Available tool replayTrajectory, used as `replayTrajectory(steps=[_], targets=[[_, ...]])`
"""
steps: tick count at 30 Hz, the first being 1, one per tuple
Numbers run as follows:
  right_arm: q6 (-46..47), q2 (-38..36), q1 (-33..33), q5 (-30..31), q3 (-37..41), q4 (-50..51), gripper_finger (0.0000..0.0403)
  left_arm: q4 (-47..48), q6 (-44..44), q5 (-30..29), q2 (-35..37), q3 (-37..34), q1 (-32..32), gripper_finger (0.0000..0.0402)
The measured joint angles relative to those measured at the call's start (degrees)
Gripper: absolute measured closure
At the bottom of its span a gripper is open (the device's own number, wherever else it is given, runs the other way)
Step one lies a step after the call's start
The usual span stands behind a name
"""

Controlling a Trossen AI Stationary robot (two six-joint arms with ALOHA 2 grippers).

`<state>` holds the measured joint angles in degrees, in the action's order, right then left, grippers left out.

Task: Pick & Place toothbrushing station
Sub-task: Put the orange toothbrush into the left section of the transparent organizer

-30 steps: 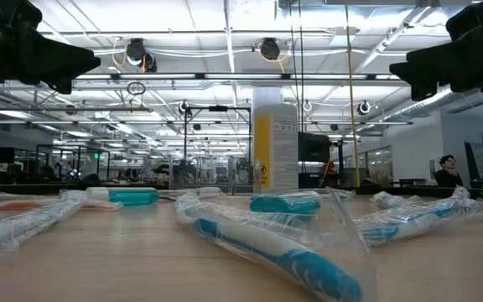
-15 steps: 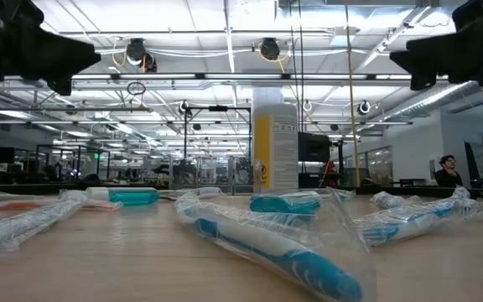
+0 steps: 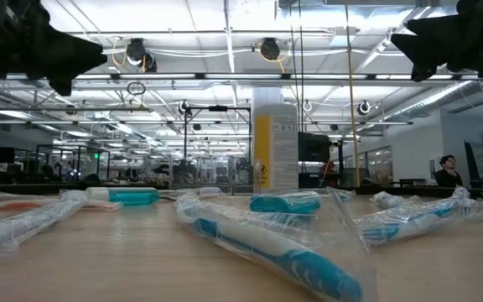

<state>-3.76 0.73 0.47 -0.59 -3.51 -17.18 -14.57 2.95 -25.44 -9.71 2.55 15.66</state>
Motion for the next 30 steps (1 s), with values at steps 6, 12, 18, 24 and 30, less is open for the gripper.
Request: replayTrajectory(steps=[6,12,18,24,30], targets=[[2.58,1.40,-0.02,10.93,0.02,-9.43,0.0232,-0.24,1.37,-0.58,-9.10,5.21,0.00,0.0289],[3.98,10.82,0.02,7.88,-0.02,-19.86,0.0232,-0.13,2.38,-1.63,-20.26,8.55,-0.68,0.0289],[8.46,26.19,0.07,1.93,-0.02,-26.89,0.0232,5.27,3.75,1.26,-28.88,13.07,-1.07,0.0289],[10.14,41.39,-0.02,7.89,-2.10,-35.81,0.0232,27.19,18.79,1.45,-35.89,25.19,0.54,0.0289],[10.01,52.57,-0.02,8.18,-10.24,-38.65,0.0232,43.57,23.87,6.77,-41.96,32.23,3.54,0.0289]])
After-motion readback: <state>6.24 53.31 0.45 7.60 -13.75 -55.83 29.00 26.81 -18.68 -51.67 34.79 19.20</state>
